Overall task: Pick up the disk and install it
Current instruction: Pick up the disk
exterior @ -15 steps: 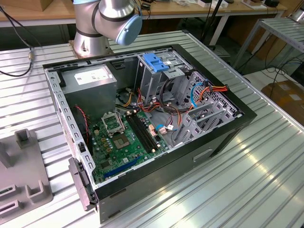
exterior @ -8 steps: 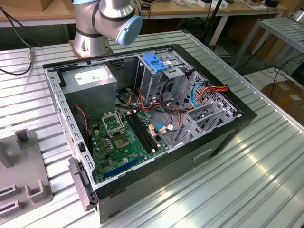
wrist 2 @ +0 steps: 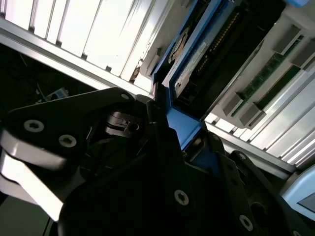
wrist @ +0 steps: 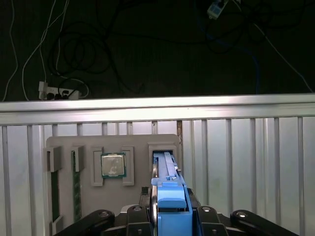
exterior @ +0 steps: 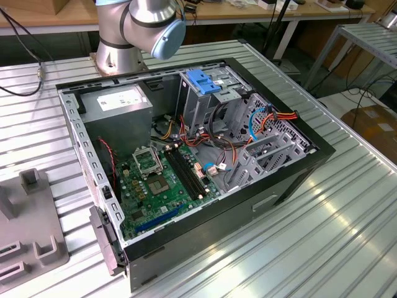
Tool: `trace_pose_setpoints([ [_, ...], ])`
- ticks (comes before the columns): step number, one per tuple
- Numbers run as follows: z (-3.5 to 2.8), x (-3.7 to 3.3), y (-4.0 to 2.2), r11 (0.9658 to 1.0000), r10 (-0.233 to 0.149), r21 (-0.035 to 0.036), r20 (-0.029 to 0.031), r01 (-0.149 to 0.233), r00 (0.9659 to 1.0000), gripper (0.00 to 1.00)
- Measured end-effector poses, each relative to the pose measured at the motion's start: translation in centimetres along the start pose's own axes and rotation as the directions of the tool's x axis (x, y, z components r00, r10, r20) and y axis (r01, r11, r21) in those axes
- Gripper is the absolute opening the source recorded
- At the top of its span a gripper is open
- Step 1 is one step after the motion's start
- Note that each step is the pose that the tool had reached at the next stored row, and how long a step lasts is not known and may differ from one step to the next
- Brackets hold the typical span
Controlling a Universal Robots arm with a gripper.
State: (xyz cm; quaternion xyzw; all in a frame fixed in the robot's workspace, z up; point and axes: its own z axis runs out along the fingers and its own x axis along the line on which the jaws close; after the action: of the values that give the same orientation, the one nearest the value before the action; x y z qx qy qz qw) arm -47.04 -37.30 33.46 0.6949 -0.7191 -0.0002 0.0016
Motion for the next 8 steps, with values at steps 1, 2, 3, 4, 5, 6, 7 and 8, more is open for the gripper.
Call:
trace_pose_setpoints([
  [1, -0.14, 0.00, 0.00, 1.0000, 0.000, -0.0001, 0.0000, 0.000, 1.0000, 0.37],
  [2, -0.24, 0.00, 0.00, 1.0000, 0.000, 0.0000, 0.0000, 0.000, 1.0000, 0.37],
  [3, -0.37, 0.00, 0.00, 1.0000, 0.000, -0.0001, 0.0000, 0.000, 1.0000, 0.37],
  [4, -0.52, 0.00, 0.00, 1.0000, 0.000, 0.0000, 0.0000, 0.000, 1.0000, 0.37],
  [5, -0.66, 0.00, 0.00, 1.0000, 0.000, -0.0001, 0.0000, 0.000, 1.0000, 0.37],
  [6, -0.91, 0.00, 0.00, 1.0000, 0.000, -0.0001, 0.0000, 0.000, 1.0000, 0.37],
  [7, -1.02, 0.00, 0.00, 1.0000, 0.000, 0.0000, 0.0000, 0.000, 1.0000, 0.37],
  [8, -1.15, 0.00, 0.00, 1.0000, 0.000, 0.0000, 0.0000, 0.000, 1.0000, 0.37],
])
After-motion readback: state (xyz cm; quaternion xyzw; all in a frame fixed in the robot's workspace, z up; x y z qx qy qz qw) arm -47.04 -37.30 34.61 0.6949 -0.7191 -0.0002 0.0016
